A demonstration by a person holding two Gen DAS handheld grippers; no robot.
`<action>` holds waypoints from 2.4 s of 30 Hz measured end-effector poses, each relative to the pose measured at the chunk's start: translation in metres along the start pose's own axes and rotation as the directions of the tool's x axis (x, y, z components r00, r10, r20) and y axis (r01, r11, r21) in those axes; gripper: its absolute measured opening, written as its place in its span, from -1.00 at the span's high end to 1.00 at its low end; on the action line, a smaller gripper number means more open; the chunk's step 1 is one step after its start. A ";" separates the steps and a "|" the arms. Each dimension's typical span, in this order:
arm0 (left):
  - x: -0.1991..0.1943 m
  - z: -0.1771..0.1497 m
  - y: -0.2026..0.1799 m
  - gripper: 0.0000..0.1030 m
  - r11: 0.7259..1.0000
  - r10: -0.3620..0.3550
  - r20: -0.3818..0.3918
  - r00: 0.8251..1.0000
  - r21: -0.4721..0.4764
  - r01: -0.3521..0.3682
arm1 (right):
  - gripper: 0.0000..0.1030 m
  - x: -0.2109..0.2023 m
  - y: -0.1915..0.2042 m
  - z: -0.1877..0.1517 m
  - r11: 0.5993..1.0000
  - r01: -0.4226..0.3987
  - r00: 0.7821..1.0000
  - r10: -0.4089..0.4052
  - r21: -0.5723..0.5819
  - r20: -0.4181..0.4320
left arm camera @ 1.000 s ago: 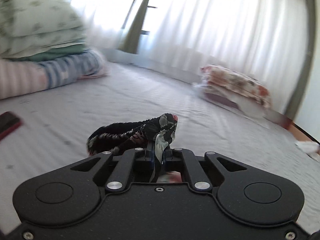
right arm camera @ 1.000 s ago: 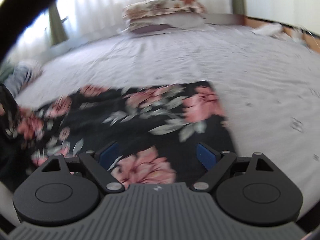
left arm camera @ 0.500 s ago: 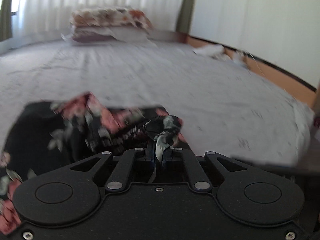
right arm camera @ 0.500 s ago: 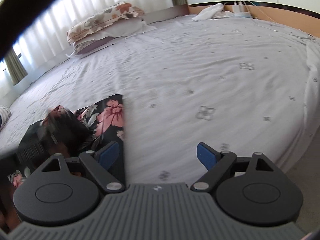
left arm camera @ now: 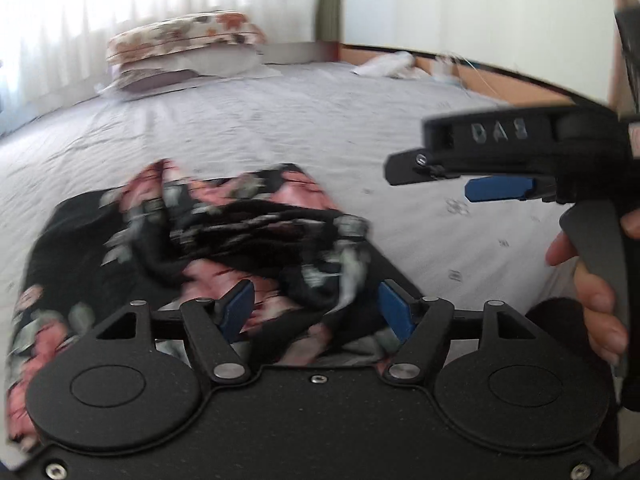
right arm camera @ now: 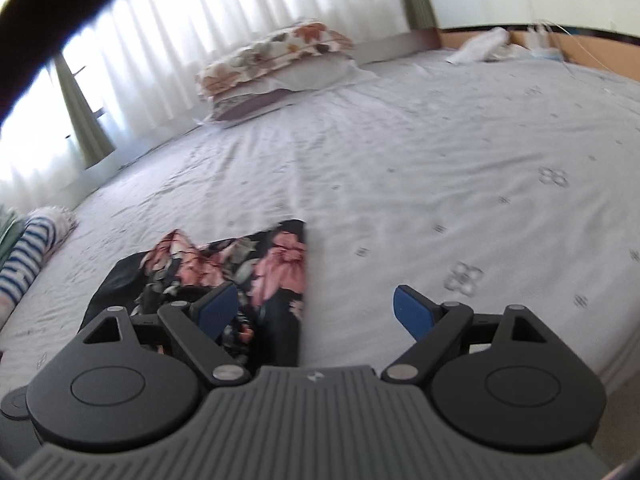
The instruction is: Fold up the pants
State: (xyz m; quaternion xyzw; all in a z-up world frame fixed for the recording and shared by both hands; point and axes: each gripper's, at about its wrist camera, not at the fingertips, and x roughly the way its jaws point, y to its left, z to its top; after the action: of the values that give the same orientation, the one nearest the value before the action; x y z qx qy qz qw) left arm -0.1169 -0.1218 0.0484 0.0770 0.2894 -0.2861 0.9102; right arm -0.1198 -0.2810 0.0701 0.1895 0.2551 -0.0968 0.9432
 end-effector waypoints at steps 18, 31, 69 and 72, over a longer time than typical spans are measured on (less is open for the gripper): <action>-0.047 -0.057 0.148 -0.28 0.867 0.427 -0.134 0.894 -0.221 -0.447 | 0.49 0.042 0.077 -0.042 0.956 0.050 0.974 -0.111 -0.290 -0.198; -0.071 -0.048 0.162 -0.19 0.836 0.475 -0.098 0.874 -0.261 -0.483 | -0.50 0.006 0.070 -0.042 0.965 0.076 0.976 -0.124 -0.250 -0.180; -0.017 -0.053 0.065 -0.15 0.985 0.110 0.008 0.994 -0.133 -0.108 | 0.75 0.106 0.064 0.028 0.995 -0.012 0.988 -0.003 -0.099 -0.156; -0.017 -0.053 0.065 -0.15 0.986 0.106 0.006 0.994 -0.132 -0.104 | 0.52 0.108 0.047 0.037 0.998 -0.022 0.989 0.015 -0.053 -0.145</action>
State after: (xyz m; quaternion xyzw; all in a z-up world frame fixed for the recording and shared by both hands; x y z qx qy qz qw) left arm -0.1168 -0.0435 0.0132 0.0302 0.2972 -0.2184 0.9290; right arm 0.0016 -0.2622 0.0585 0.1728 0.3234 -0.0672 0.9279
